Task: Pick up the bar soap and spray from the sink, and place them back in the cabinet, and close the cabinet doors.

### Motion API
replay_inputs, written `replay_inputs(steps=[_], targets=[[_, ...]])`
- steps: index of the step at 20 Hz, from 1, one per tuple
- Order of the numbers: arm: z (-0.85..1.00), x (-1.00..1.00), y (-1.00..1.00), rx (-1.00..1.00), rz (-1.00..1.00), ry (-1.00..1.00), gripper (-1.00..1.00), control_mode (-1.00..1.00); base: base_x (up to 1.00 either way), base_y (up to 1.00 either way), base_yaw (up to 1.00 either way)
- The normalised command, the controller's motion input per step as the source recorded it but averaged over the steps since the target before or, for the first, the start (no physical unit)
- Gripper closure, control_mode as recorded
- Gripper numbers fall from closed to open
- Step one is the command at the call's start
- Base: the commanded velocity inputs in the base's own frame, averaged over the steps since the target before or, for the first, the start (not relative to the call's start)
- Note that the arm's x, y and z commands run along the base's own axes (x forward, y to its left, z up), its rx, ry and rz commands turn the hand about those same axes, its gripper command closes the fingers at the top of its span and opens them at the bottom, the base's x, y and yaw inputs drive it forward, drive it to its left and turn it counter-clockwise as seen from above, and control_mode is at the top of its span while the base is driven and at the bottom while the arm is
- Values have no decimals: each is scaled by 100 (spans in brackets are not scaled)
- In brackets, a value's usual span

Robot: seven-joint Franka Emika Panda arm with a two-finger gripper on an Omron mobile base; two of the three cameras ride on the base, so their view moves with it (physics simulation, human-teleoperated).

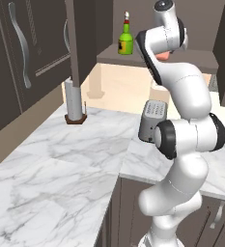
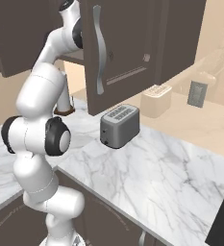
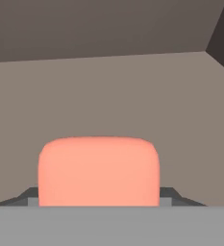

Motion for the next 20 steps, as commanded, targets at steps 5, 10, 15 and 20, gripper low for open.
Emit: replay_inputs(steps=[5, 10, 15, 20], targets=[[-3, 7, -14, 0, 0, 0, 100, -100, 0, 0, 0], [-12, 4, -5, 0, 0, 0, 100, -100, 0, 0, 0], [-12, 11, 0, 0, 0, 0, 100, -100, 0, 0, 0], [-6, 14, -3, 0, 0, 0, 100, -100, 0, 0, 0]])
